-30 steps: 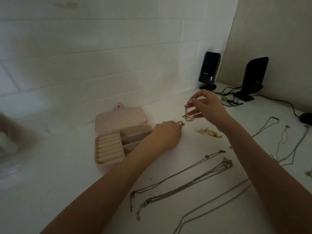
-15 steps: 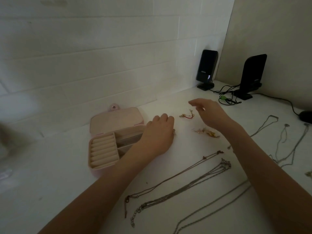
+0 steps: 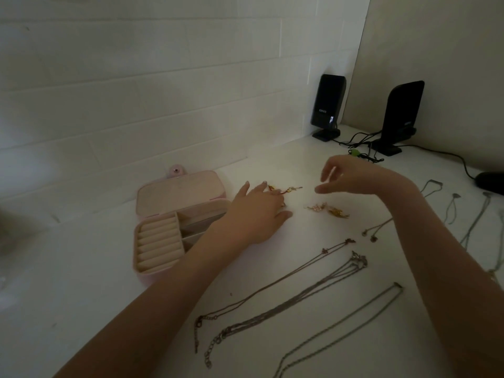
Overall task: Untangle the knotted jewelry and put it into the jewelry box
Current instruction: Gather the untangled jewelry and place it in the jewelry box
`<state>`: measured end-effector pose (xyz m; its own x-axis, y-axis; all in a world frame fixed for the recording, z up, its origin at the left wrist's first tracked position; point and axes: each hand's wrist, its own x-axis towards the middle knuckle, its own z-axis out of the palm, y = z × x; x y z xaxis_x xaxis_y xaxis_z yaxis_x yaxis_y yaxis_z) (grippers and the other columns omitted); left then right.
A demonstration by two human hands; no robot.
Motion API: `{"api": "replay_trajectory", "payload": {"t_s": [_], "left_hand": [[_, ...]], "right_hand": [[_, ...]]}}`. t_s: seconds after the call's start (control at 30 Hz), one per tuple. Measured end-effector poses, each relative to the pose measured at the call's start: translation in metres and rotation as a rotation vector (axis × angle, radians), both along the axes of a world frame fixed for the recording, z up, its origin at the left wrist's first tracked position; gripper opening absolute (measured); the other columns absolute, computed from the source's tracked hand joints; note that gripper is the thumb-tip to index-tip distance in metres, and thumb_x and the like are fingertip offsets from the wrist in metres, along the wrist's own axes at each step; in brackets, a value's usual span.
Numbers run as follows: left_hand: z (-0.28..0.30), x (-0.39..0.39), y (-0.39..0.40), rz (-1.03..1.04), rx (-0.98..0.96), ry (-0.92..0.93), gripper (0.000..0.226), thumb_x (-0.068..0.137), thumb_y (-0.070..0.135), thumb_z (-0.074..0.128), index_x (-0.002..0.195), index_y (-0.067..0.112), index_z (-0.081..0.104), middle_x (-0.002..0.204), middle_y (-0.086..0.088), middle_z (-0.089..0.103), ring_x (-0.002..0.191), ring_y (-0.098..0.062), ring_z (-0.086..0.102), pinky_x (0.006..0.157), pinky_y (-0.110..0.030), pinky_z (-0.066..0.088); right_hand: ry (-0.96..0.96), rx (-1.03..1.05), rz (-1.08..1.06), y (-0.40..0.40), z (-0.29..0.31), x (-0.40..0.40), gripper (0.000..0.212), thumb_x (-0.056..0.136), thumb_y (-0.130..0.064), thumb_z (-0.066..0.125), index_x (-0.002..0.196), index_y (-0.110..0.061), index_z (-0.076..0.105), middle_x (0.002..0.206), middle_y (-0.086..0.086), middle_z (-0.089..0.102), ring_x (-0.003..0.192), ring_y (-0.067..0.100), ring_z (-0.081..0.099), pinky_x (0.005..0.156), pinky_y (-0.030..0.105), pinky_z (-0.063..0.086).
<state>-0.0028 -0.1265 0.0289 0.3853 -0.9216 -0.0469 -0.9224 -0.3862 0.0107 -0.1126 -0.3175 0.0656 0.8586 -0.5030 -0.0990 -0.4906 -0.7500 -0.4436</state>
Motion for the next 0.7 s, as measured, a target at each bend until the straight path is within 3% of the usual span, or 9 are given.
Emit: {"api": "replay_trajectory", "payload": {"t_s": [0.03,0.1,0.17,0.27,0.33,0.5,0.63,0.7], "left_hand": [[0.003,-0.001,0.000,0.022,0.003,-0.048,0.046,0.101,0.045,0.028,0.127,0.017,0.054,0.140,-0.005,0.050,0.138,-0.023,0.034,0.118,-0.042,0.003],[0.009,-0.005,0.001,0.068,0.034,-0.138,0.045,0.101,0.045,0.029,0.116,0.014,0.059,0.121,-0.009,0.061,0.121,-0.023,0.052,0.118,-0.039,0.006],[0.009,-0.008,0.003,0.057,0.074,-0.127,0.050,0.101,0.047,0.027,0.122,0.012,0.056,0.131,-0.009,0.056,0.124,-0.021,0.050,0.119,-0.040,0.005],[0.001,-0.006,0.004,0.010,0.098,-0.009,0.058,0.101,0.049,0.023,0.144,0.012,0.036,0.157,-0.002,0.026,0.144,-0.017,0.025,0.119,-0.042,0.001],[-0.003,-0.002,0.003,-0.002,0.017,0.034,0.057,0.102,0.046,0.024,0.149,0.014,0.027,0.159,-0.001,0.021,0.147,-0.020,0.013,0.118,-0.041,0.003],[0.005,-0.005,-0.003,0.035,-0.393,0.327,0.033,0.102,0.019,0.039,0.125,0.001,0.056,0.133,-0.015,0.055,0.131,-0.025,0.040,0.108,-0.025,0.013],[0.007,-0.009,-0.004,0.080,-0.558,0.506,0.030,0.096,0.012,0.051,0.123,0.011,0.064,0.128,-0.005,0.062,0.120,-0.017,0.054,0.091,-0.008,0.028],[0.007,-0.010,-0.006,0.105,-0.637,0.647,0.027,0.094,0.010,0.056,0.119,0.012,0.066,0.122,-0.002,0.066,0.113,-0.013,0.059,0.091,-0.009,0.036]], "right_hand": [[0.130,-0.029,-0.015,-0.002,0.003,-0.003,0.027,0.076,-0.041,0.075,0.091,-0.025,0.060,0.095,-0.006,0.058,0.093,0.015,0.058,0.086,0.034,0.047],[0.338,-0.056,-0.003,0.004,0.005,-0.006,0.028,0.077,-0.040,0.076,0.094,-0.022,0.063,0.096,-0.006,0.058,0.095,0.016,0.058,0.084,0.031,0.046],[0.389,-0.041,0.005,0.007,0.003,-0.004,0.026,0.078,-0.035,0.076,0.097,-0.019,0.066,0.098,-0.002,0.064,0.090,0.014,0.061,0.078,0.027,0.047],[0.348,-0.003,-0.002,0.009,0.001,-0.001,0.020,0.081,-0.028,0.075,0.095,-0.015,0.070,0.097,0.003,0.071,0.080,0.010,0.063,0.073,0.024,0.049],[0.282,0.050,-0.017,0.008,0.003,-0.003,0.014,0.086,-0.024,0.070,0.096,-0.014,0.069,0.096,0.003,0.071,0.079,0.008,0.064,0.070,0.022,0.050],[0.116,0.160,0.006,0.009,0.010,-0.006,0.006,0.092,-0.017,0.062,0.094,-0.016,0.068,0.089,-0.002,0.071,0.077,0.005,0.066,0.067,0.020,0.049],[-0.009,0.173,0.016,0.011,0.012,-0.005,0.007,0.089,-0.014,0.065,0.089,-0.019,0.070,0.085,-0.003,0.072,0.079,0.007,0.066,0.069,0.022,0.050],[-0.098,0.233,0.051,0.014,0.015,-0.004,0.007,0.089,-0.015,0.065,0.091,-0.019,0.071,0.083,-0.004,0.074,0.081,0.008,0.069,0.075,0.024,0.052]]}}
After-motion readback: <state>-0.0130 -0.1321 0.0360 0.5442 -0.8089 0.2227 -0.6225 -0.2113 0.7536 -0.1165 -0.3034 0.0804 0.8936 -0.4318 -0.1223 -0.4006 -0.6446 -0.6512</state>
